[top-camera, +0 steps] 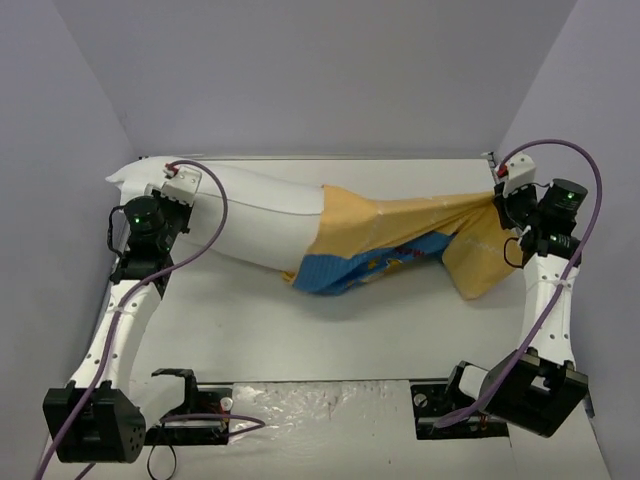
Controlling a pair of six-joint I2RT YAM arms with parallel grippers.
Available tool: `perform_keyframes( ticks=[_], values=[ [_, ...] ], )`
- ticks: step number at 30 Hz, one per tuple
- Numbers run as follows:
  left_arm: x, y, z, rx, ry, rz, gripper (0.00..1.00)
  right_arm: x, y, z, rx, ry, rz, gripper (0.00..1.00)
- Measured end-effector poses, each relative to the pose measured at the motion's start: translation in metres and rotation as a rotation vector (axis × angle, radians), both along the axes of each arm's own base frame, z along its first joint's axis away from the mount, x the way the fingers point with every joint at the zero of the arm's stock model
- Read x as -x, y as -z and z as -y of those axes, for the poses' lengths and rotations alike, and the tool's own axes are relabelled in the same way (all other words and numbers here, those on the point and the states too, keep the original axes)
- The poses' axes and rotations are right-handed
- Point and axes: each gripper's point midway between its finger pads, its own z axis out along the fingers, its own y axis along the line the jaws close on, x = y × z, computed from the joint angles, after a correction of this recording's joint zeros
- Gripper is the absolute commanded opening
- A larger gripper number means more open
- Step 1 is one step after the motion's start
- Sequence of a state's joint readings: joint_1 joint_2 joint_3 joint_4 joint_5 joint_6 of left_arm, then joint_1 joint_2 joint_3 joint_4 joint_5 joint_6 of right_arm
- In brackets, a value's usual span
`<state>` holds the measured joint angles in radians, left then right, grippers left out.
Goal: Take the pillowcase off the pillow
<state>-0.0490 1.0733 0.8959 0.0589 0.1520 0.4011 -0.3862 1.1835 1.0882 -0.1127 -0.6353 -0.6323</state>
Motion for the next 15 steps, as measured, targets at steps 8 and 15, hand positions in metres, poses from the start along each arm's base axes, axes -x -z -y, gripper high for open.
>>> perform_keyframes(
  ticks=[8,15],
  values=[
    [0.011,0.006,-0.038,0.228,-0.179,-0.016,0.02,0.012,0.001,0.047,-0.002,0.143,-0.007,0.0],
    [0.004,0.009,-0.049,0.353,-0.239,-0.04,0.02,0.03,-0.029,0.07,-0.068,0.26,0.061,0.0]
  ],
)
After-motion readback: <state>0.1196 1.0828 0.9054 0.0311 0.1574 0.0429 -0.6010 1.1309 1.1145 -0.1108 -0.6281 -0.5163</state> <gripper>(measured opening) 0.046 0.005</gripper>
